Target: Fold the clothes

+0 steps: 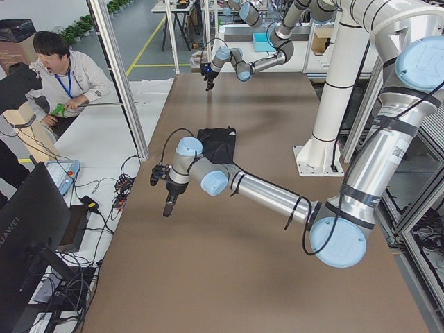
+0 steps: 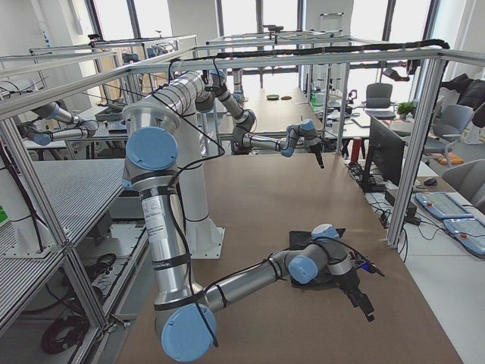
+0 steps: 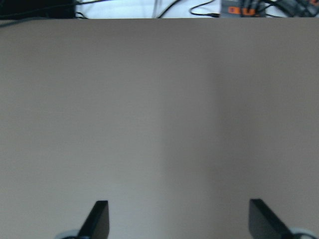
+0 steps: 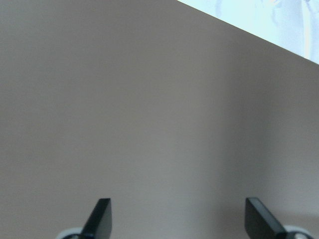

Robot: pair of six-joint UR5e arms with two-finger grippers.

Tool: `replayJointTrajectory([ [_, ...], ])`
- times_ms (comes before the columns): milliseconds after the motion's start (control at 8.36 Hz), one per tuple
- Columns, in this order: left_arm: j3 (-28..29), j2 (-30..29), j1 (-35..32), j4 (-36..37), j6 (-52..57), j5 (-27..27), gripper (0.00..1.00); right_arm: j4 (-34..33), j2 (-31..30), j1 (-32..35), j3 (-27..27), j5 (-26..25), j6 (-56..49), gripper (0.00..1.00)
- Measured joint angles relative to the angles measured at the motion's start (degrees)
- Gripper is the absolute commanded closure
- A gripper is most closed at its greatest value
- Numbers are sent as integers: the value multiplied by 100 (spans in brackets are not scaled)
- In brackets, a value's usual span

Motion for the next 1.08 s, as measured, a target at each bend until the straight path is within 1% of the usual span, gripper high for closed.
replayJointTrajectory([
  [359, -47, 847, -1368, 104, 2476, 32, 0, -42, -711, 1346, 264, -21, -2125, 6],
  [598, -227, 1575, -2045, -37, 3949, 242, 0, 100, -1204, 1961, 424, -143, -3026, 6],
  [718, -299, 1819, -2314, -191, 4414, 467, 0, 119, -1309, 2218, 483, -147, -3317, 6],
  [837, -420, 1930, -2520, -213, 4612, 588, 0, 106, -1354, 2367, 524, -153, -3442, 6],
  [1076, -689, 1958, -2675, -46, 4517, 833, 0, 89, -1390, 2467, 528, -178, -3504, 6],
])
